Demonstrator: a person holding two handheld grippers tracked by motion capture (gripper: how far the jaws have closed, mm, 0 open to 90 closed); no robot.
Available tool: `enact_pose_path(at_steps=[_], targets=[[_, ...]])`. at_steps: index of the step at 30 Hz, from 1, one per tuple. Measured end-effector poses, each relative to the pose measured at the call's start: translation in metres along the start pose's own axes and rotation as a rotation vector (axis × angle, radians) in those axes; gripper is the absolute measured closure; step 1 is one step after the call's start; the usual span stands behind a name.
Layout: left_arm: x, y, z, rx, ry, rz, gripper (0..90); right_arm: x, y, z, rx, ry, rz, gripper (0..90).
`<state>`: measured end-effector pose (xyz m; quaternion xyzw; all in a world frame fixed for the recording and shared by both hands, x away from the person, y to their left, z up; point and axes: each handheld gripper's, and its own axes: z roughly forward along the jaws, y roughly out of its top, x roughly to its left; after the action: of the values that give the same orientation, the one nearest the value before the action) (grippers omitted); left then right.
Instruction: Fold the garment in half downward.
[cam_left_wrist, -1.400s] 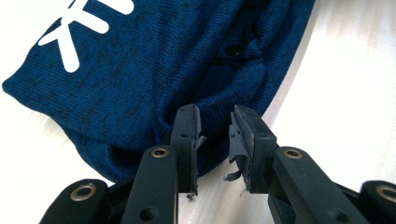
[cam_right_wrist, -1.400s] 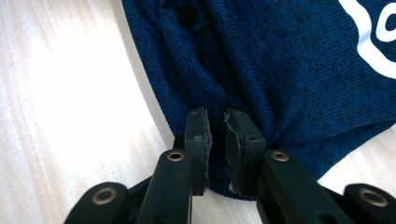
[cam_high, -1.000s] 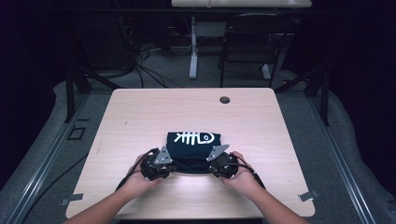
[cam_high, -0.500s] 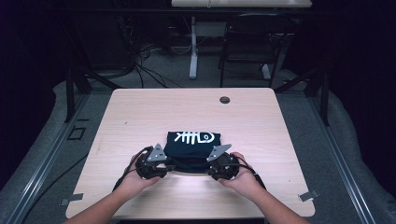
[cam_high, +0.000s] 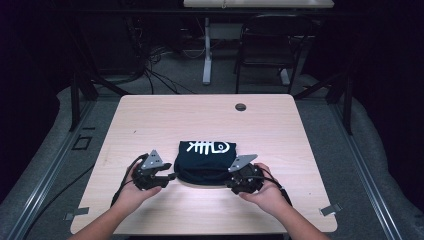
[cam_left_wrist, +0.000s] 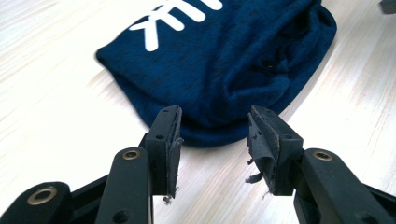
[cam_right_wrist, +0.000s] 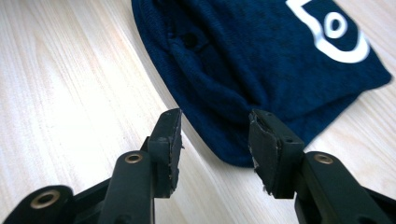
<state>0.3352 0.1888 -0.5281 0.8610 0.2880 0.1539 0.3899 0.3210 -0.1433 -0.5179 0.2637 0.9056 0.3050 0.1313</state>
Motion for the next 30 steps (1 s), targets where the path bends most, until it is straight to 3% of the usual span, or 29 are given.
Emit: enact_pose_path(at_steps=[6,15,19,22,30], targets=[[0.005,-0.013,-0.016,-0.012,0.033,-0.029,53.4,-0.004,-0.012,-0.016,-0.027,-0.033,0.03,51.3],[0.013,-0.039,-0.034,-0.042,0.061,-0.131,52.1,-0.006,-0.043,-0.033,-0.077,-0.097,0.11,50.5],[0.014,-0.054,-0.034,-0.045,0.063,-0.18,52.2,-0.004,-0.055,-0.03,-0.089,-0.114,0.137,50.6],[0.015,-0.061,-0.034,-0.042,0.07,-0.193,52.2,-0.003,-0.06,-0.028,-0.098,-0.11,0.161,50.7],[0.021,-0.07,-0.033,-0.059,0.084,-0.237,52.2,-0.004,-0.074,-0.024,-0.152,-0.151,0.226,50.7]])
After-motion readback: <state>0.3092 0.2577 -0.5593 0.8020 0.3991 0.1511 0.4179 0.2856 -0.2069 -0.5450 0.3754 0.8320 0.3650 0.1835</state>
